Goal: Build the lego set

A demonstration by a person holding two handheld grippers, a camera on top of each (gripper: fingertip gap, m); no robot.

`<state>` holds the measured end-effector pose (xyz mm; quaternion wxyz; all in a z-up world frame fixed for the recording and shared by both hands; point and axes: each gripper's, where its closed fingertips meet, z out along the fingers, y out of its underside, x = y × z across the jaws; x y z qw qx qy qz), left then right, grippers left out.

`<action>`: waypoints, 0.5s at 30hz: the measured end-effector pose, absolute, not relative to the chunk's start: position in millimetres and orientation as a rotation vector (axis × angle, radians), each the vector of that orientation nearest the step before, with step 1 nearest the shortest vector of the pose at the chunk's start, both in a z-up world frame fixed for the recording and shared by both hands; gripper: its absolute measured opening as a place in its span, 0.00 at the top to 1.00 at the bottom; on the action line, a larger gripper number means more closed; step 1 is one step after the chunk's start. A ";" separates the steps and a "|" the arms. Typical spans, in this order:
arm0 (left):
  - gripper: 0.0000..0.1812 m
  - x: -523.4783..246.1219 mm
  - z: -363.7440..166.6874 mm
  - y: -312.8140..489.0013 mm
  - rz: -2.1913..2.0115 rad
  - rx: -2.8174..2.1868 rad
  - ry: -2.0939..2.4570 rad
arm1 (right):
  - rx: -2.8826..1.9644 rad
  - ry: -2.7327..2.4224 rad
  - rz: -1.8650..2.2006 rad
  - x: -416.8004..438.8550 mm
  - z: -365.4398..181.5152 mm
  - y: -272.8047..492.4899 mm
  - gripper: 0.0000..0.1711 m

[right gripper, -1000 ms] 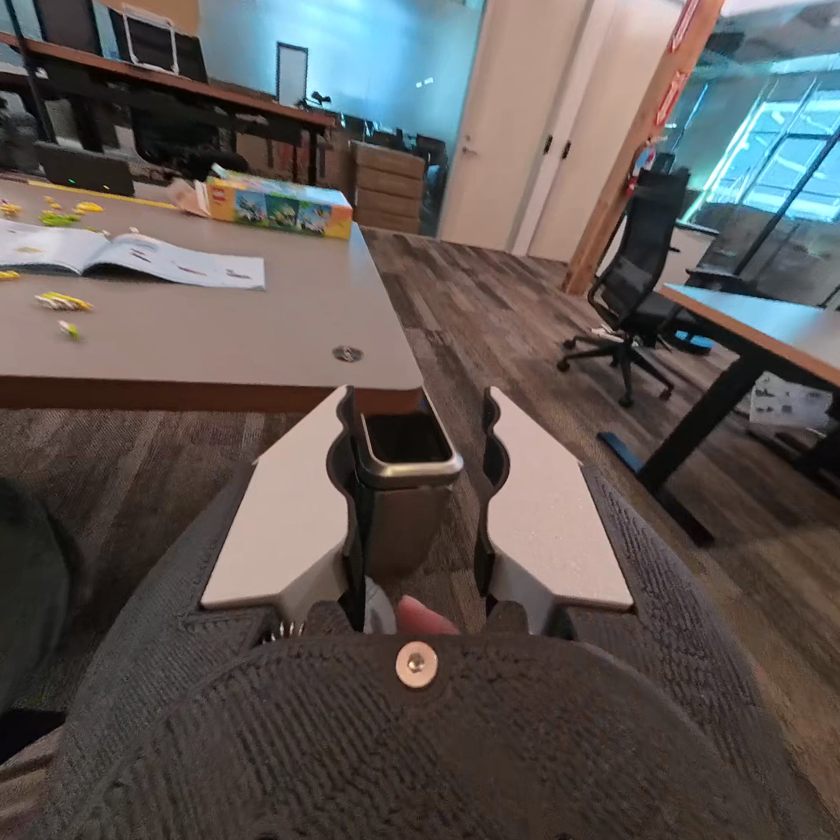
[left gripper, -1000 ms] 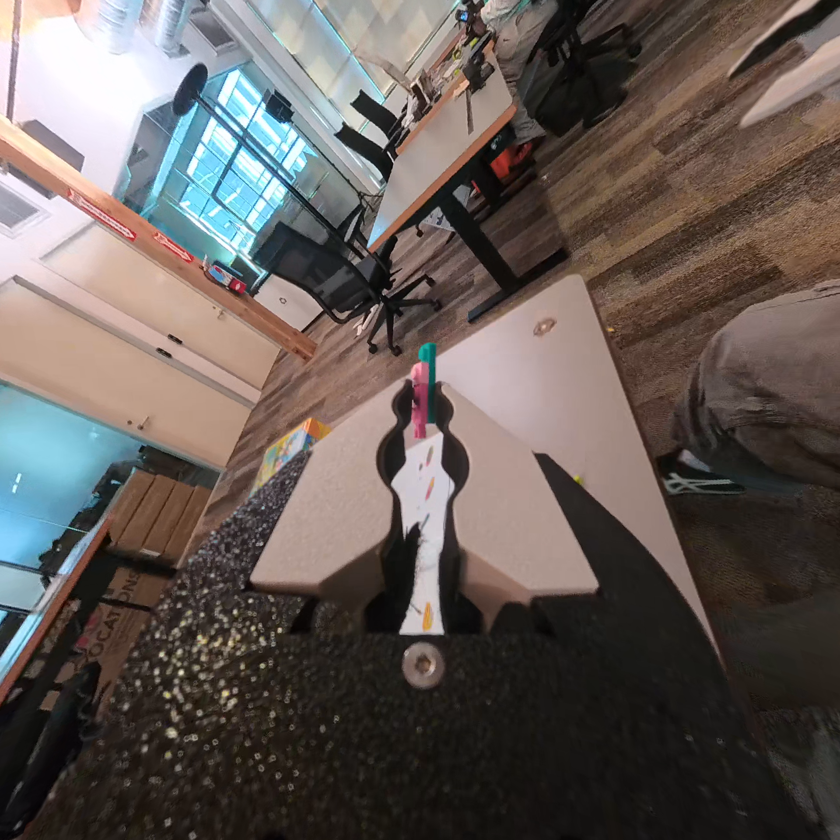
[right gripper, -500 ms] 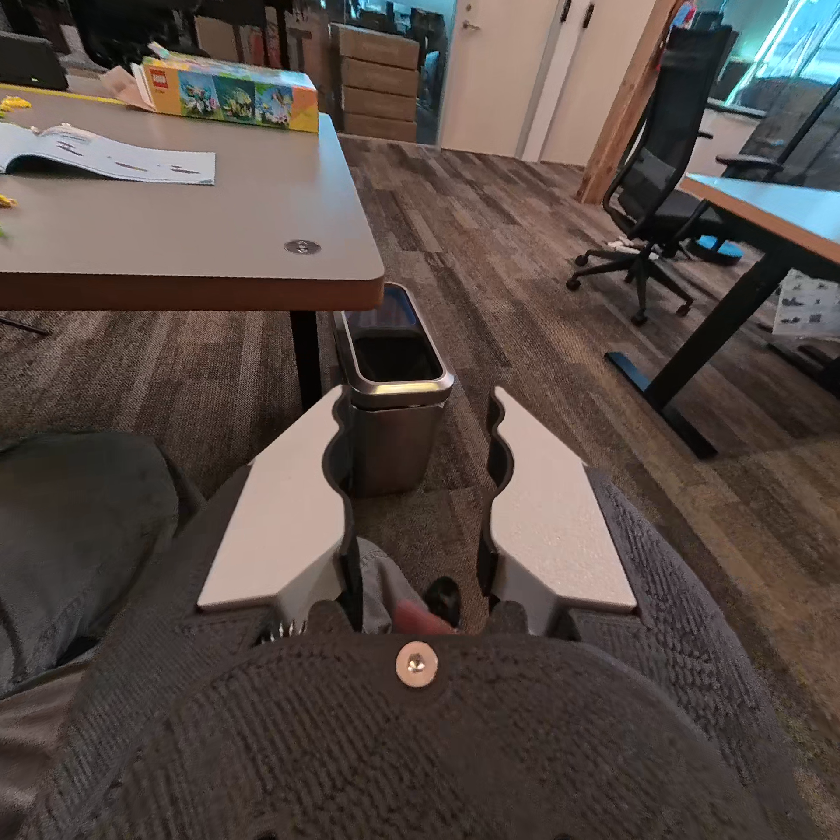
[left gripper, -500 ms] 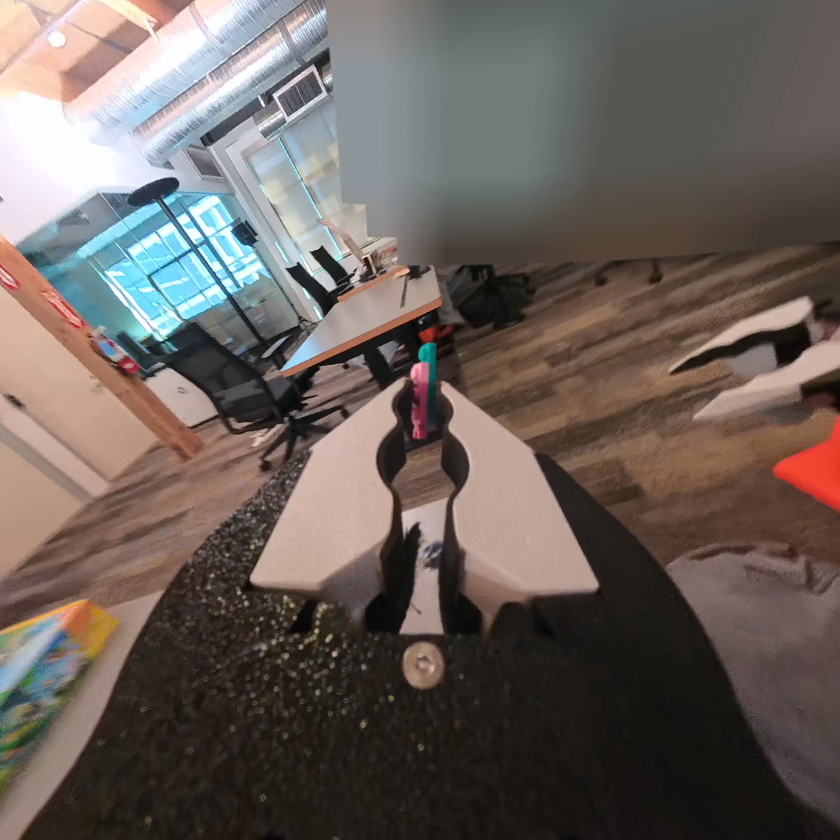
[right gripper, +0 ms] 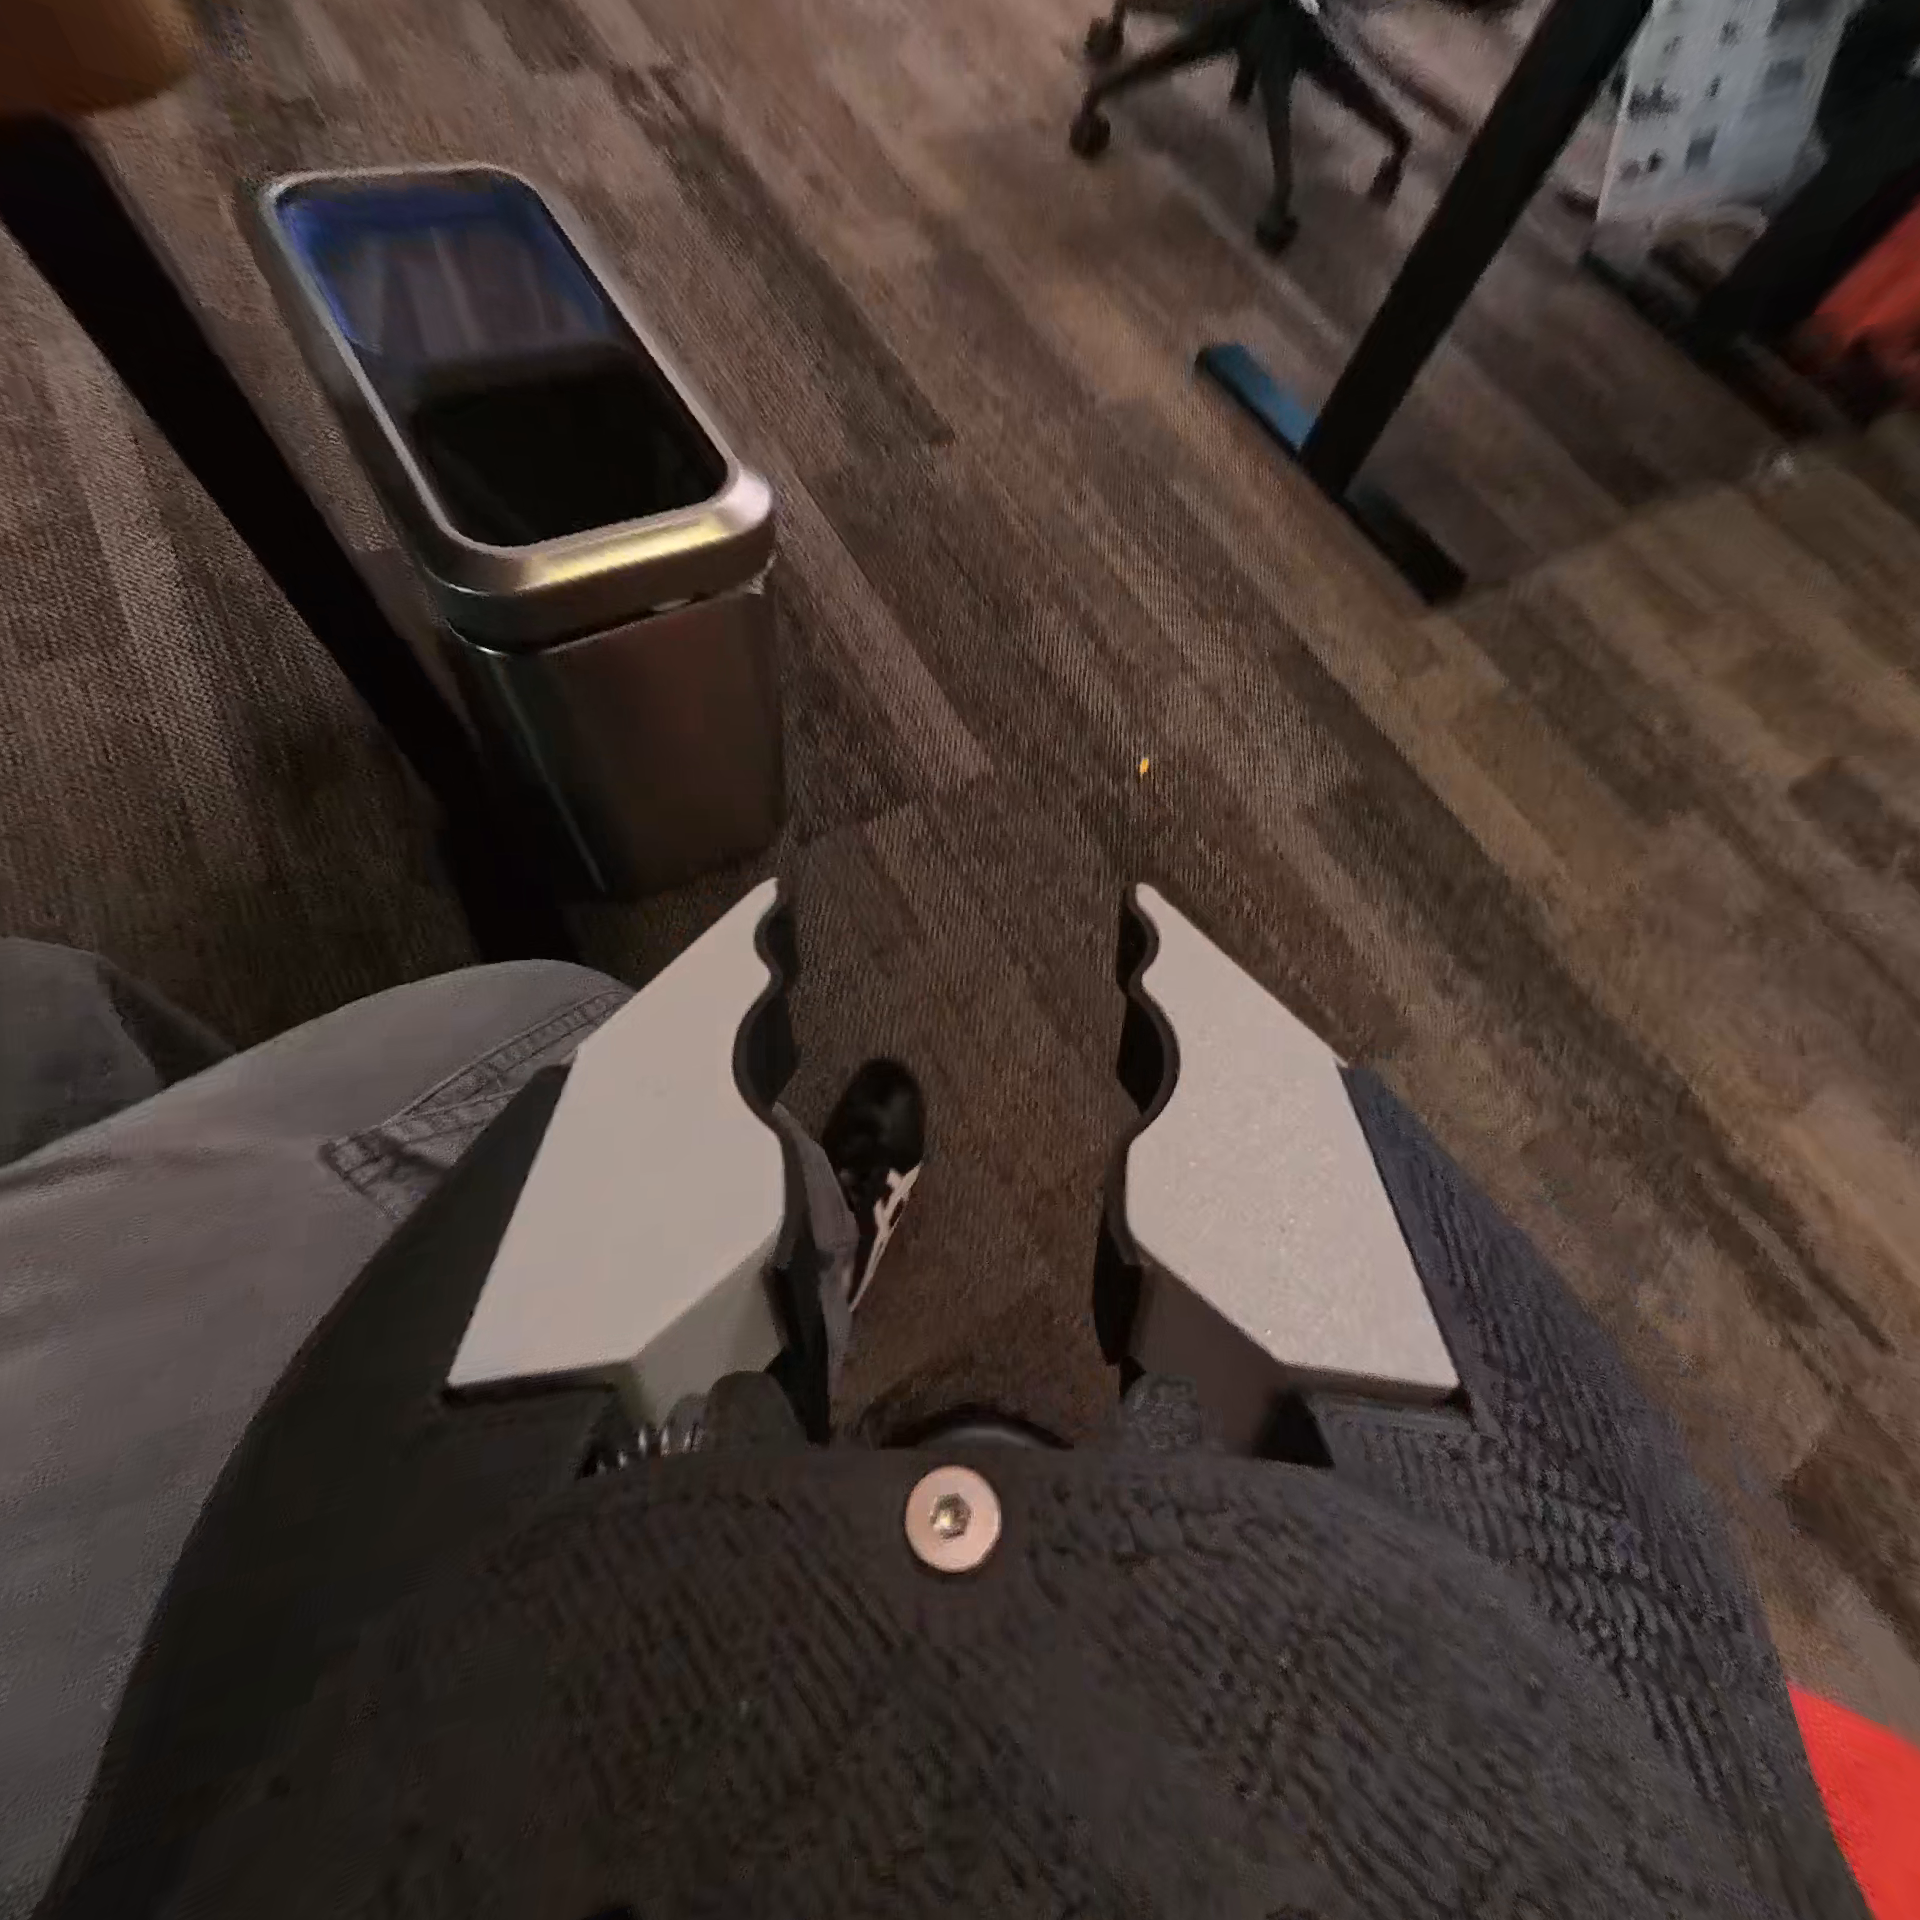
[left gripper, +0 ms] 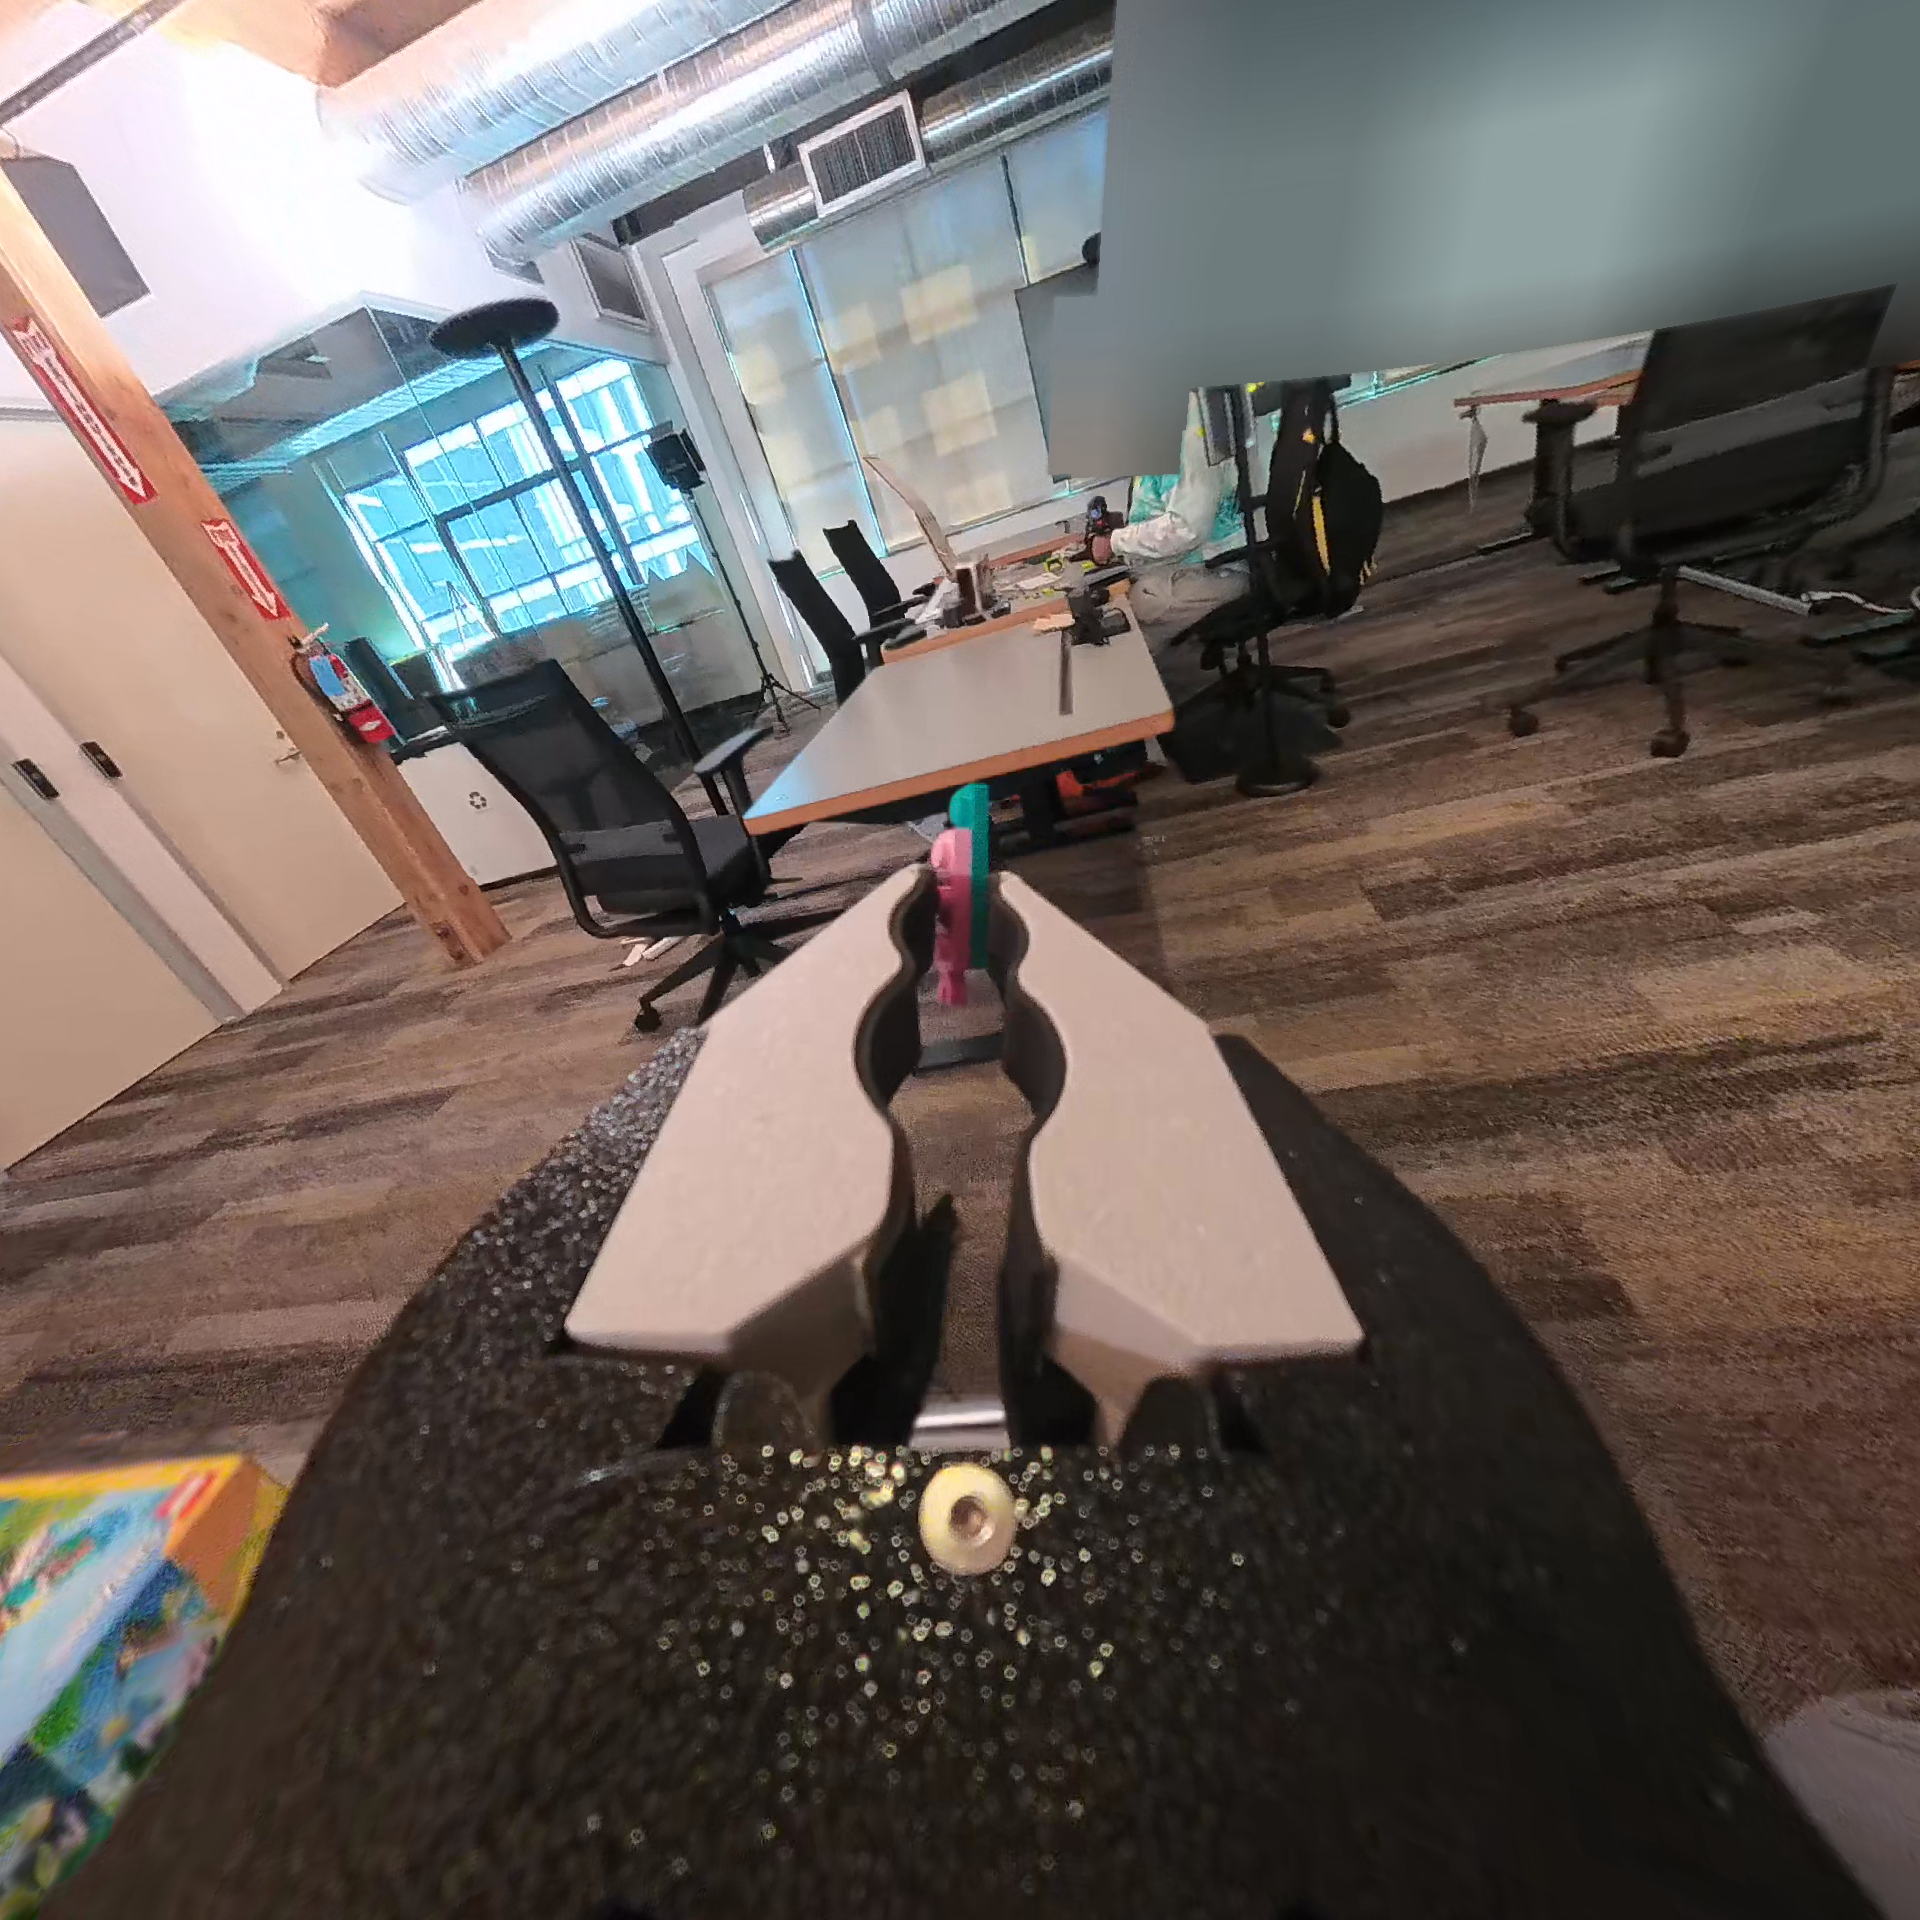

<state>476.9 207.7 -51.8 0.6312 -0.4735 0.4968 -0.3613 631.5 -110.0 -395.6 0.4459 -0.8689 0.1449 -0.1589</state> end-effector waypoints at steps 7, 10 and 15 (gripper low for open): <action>0.96 526.3 60.2 247.5 -0.843 -1.144 1.108 | -2.094 0.671 -0.331 721.4 -361.5 -83.1 0.64; 0.96 537.2 112.0 257.0 -0.802 -1.124 1.050 | -2.070 0.708 -0.241 771.4 -341.0 -51.2 0.69; 0.96 541.9 167.8 260.0 -0.724 -1.082 0.870 | -2.128 0.779 -0.204 867.0 -340.9 -16.7 0.72</action>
